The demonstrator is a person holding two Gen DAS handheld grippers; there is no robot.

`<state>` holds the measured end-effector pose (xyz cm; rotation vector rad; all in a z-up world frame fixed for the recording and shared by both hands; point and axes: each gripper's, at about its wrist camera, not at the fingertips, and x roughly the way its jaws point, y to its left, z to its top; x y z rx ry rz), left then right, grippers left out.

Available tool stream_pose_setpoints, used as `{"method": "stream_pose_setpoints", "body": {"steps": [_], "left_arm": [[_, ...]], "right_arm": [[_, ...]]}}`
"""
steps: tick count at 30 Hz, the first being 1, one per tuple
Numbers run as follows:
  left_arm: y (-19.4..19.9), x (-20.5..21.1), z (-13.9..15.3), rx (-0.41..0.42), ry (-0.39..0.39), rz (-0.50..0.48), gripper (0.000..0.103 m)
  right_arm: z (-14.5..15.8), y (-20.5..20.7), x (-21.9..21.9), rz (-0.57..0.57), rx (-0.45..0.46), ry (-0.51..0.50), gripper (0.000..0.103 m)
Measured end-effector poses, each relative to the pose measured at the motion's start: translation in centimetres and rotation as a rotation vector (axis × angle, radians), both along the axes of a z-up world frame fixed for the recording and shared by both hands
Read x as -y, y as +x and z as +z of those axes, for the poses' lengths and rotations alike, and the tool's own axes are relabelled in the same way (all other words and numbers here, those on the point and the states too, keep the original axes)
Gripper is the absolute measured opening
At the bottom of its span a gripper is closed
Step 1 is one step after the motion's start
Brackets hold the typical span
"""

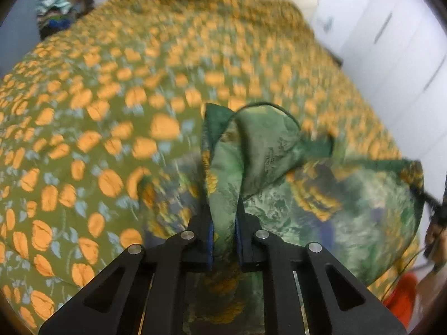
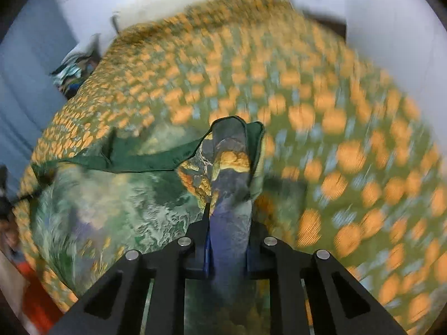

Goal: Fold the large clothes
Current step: 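Lift the hem with both grippers and fold it toward the collar, then lay the folded hem down and open both grippers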

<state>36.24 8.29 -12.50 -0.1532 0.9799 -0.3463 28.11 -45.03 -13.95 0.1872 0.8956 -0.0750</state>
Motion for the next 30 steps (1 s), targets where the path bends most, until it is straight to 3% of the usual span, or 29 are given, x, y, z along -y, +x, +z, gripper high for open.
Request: {"method": "stream_pose_setpoints", "body": {"steps": [3,5,8,12,16,21,22,24,25,26,28,30], "left_arm": [[0.7,0.3,0.7,0.095,0.019,0.054,0.011],[1.6,0.7,-0.1,0.115,0.044,0.082,0.012],[3.5,1.4,-4.5,0.061,0.112,0.109,0.012],[3.3,1.2,-8.7,0.028,0.122,0.119,0.013],[2.8,0.6,-9.8,0.046,0.108,0.108,0.016],[2.8,0.8,-10.1,0.049,0.096,0.115,0.023],[2.7,0.9,-9.9,0.050,0.096,0.120,0.029],[2.3,0.4,-8.9,0.051,0.101,0.139,0.052],[1.9,-0.1,-8.2,0.048,0.093,0.149,0.074],[1.6,-0.5,-7.6,0.051,0.086,0.159,0.088],[0.5,-1.9,-5.8,0.072,0.059,0.193,0.089],[-0.6,-3.1,-4.1,0.081,0.029,0.222,0.089]], "right_arm": [[2.5,0.7,-0.4,-0.003,0.105,-0.064,0.016],[2.6,1.4,-0.5,-0.017,0.143,-0.083,0.015],[-0.6,3.8,0.0,-0.046,0.104,-0.069,0.015],[-6.6,5.4,1.3,-0.074,-0.009,-0.030,0.015],[-9.1,4.8,1.3,-0.061,-0.007,-0.021,0.017],[-9.8,5.0,1.7,-0.070,0.003,0.001,0.019],[-9.8,4.9,1.9,-0.074,0.006,0.006,0.019],[-9.8,5.0,2.0,-0.077,0.012,0.030,0.025],[-9.8,5.0,2.2,-0.084,0.014,0.044,0.032],[-9.6,4.8,2.8,-0.099,0.018,0.072,0.036],[-9.3,4.4,3.8,-0.118,0.027,0.129,0.062],[-8.6,3.8,4.4,-0.139,0.034,0.152,0.072]]}}
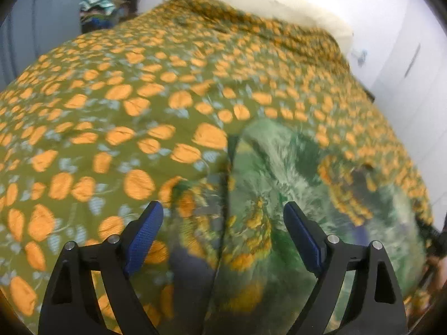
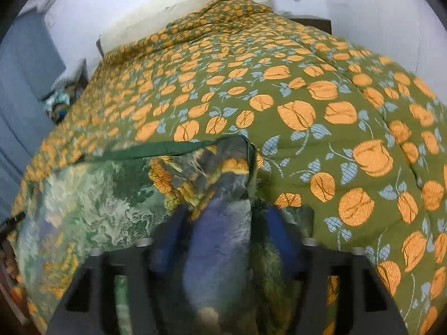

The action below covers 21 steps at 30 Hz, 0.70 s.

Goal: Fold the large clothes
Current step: 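Lay the folded hem down and open both grippers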

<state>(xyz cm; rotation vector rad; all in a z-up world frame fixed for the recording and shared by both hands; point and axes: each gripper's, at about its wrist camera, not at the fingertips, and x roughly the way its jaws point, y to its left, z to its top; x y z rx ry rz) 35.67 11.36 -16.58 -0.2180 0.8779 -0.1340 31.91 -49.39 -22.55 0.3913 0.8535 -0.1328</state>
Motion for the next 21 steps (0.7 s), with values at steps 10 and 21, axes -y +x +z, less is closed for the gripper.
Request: {"method": "stream_pose_setpoints", "body": {"steps": [10,21], "left_arm": [[-3.8,12.7,6.5,0.129,0.045,-0.408,0.095],[6.4,25.6,-5.0,-0.120,0.200,-0.419,0.097]], "right_arm": [[6.8,-5.1,-3.0,-0.002,0.152,-0.055,0.075],[2.6,-5.7,-7.8,0.102,0.114,-0.022,0.081]]}}
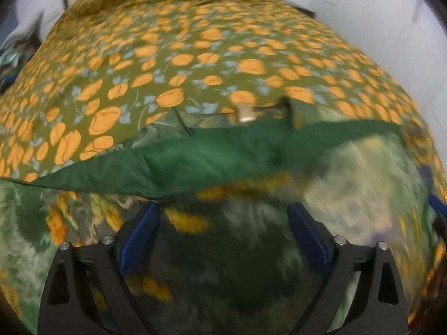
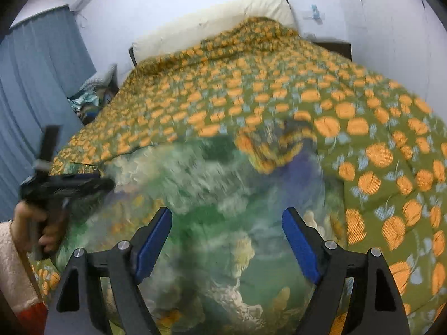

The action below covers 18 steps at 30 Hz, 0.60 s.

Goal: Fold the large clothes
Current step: 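Lay the folded hem down and open both grippers, then grasp the folded jacket bundle with the right gripper while the left gripper grasps it too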

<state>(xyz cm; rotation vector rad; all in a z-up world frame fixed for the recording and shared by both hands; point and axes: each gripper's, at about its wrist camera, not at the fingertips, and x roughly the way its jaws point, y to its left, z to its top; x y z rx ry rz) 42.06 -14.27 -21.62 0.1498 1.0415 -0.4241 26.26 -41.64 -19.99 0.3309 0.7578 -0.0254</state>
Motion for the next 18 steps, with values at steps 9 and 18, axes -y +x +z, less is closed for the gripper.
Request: {"method": "stream_pose_setpoints", "body": {"steps": [9,18], "left_arm": [[-2.5,0.9,1.4,0.075,0.037,-0.105,0.098],[-11.4,0.1,2.8,0.216,0.161,-0.281,0.098]], "right_arm": [[-1.0,-0.9,0.3,-0.008,0.033,0.019,0.081],[-0.3,-1.8,0.5,-0.022,0.053,0.038,0.081]]}}
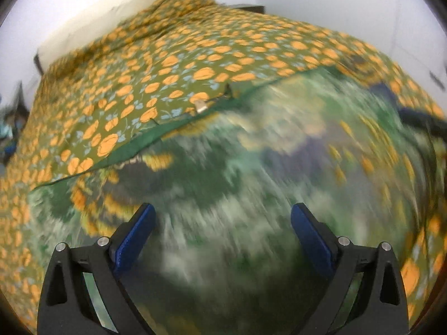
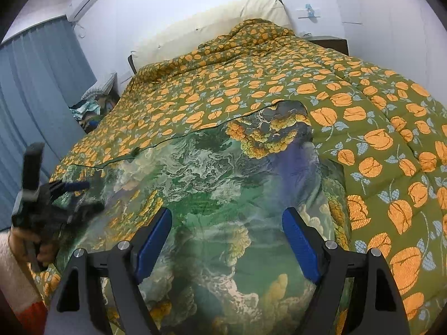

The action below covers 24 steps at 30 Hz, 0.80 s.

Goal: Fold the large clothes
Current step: 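Grasp the folded jacket bundle with the right gripper while the left gripper grasps it too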

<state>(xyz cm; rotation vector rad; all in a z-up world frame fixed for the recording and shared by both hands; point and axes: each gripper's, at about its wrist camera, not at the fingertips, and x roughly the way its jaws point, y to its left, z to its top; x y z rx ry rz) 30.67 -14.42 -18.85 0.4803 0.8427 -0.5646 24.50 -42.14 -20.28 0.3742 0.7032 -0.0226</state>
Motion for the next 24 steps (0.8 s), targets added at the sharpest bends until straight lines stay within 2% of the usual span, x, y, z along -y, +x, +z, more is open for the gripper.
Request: {"method": "stream_pose_setpoints", "body": {"steps": [4,7,13,17,20,24], "left_arm": [[-3.5,-0.2,-0.1,0.042,0.042,-0.021,0.098],[-5.1,-0.8,-0.3,0.012,0.020,-0.009,0.098],[-9.4,-0.9,-0.8,-0.049,0.044,-0.046,0.099],[-10.2,-1.1,0.7,-0.097,-0.027,-0.041,0.099],[-9.6,-0.6,2.6,-0.101,-0.099,-0.033,0.099],[-8.2,1.1,4.4,-0.082,-0.160,-0.049,0.099]], "right_arm": [[0.5,-0.7,0.2,-0.008,0.007,0.013,0.081],[0.9,-1.4,0.6,-0.026,0.008,0.021,0.081],[1.5,-4.2,2.4,-0.102,-0.015,0.035,0.081],[0.0,-7.6,5.1,-0.207,-0.058,0.154,0.084],[-2.1,-9.1,7.3,-0.268,-0.090,0.289,0.085],[-4.7,-8.3,9.0,-0.234,-0.077,0.499,0.087]]}}
